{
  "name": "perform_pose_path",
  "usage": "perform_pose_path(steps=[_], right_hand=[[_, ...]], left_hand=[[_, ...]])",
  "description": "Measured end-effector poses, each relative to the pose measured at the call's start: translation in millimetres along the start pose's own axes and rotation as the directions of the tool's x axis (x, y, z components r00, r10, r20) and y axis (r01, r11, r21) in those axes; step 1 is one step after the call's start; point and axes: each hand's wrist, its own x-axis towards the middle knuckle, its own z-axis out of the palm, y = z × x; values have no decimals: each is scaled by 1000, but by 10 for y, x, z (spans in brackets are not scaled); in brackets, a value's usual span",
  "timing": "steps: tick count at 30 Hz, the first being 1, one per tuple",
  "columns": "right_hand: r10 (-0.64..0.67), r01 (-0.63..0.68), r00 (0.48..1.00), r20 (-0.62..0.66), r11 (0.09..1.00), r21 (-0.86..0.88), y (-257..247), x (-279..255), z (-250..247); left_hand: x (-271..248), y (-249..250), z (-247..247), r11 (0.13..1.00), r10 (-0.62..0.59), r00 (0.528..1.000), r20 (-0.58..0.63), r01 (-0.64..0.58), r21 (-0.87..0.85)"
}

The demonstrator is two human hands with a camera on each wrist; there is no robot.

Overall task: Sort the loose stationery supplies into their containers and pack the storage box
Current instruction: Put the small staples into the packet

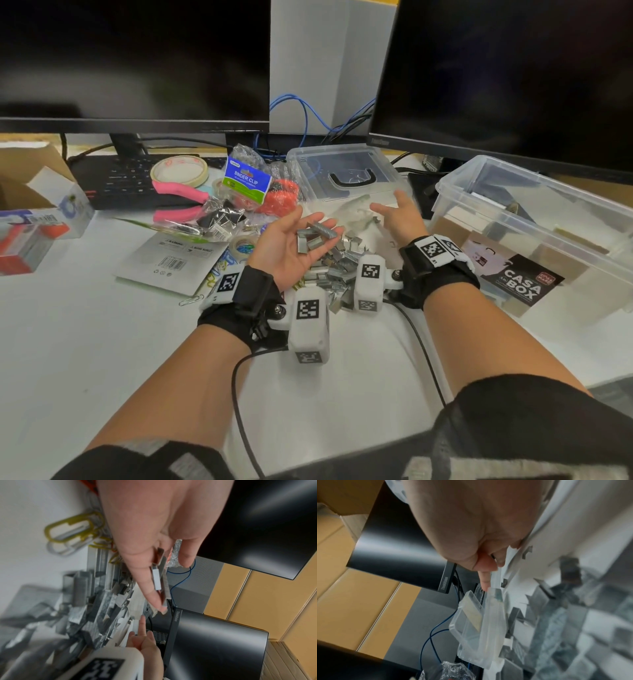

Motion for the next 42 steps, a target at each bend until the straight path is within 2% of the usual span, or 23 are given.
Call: perform_pose_path(steps=[3,6,8,11,15,16,19,21,23,25,29,31,36,42], right_hand=[[-19,23,999,31,992,-126,-19,-25,-27],[-18,56,992,122,946,-318,-53,-58,-24],[-26,81,988,149,922,-379,-56,-83,-46],[-70,118,986,155,936,-331,39,-116,-115],[-93,98,994,48,991,-97,100,-265,-199],[-82,90,994,71,989,-117,92,-301,-211],[3,72,964,267,960,-271,74,-463,-201],[18,88,935,354,955,-282,69,-592,-170],[-21,118,915,402,969,-217,67,-705,-132],[-75,138,916,395,981,-133,69,-744,-101],[-179,206,967,182,968,-143,51,-594,-71],[-178,200,974,139,965,-167,20,-515,-53],[-131,219,934,331,945,-245,-90,-531,67],[-155,257,925,347,927,-272,-105,-572,183]], left_hand=[[3,-4,-3,1000,-3,1000,-3,3,6],[10,0,-11,1000,-2,1000,-2,2,3],[14,3,-15,1000,-6,1000,3,6,-2],[17,-2,-15,1000,-7,1000,13,7,4],[21,-3,-14,1000,-5,1000,13,5,-3],[20,-3,-14,1000,-5,1000,13,5,-9],[17,-7,-21,1000,-6,1000,8,6,-10],[14,-5,-23,1000,-4,1000,9,4,-8],[16,-2,-23,1000,-4,1000,10,4,0],[17,-3,-24,1000,-6,1000,8,6,3],[18,-9,-31,1000,0,1000,-10,0,8],[15,-10,-24,1000,-2,1000,-14,2,10],[6,18,-15,999,23,999,-43,-24,-36],[12,45,-31,997,34,996,-82,-39,-66]])
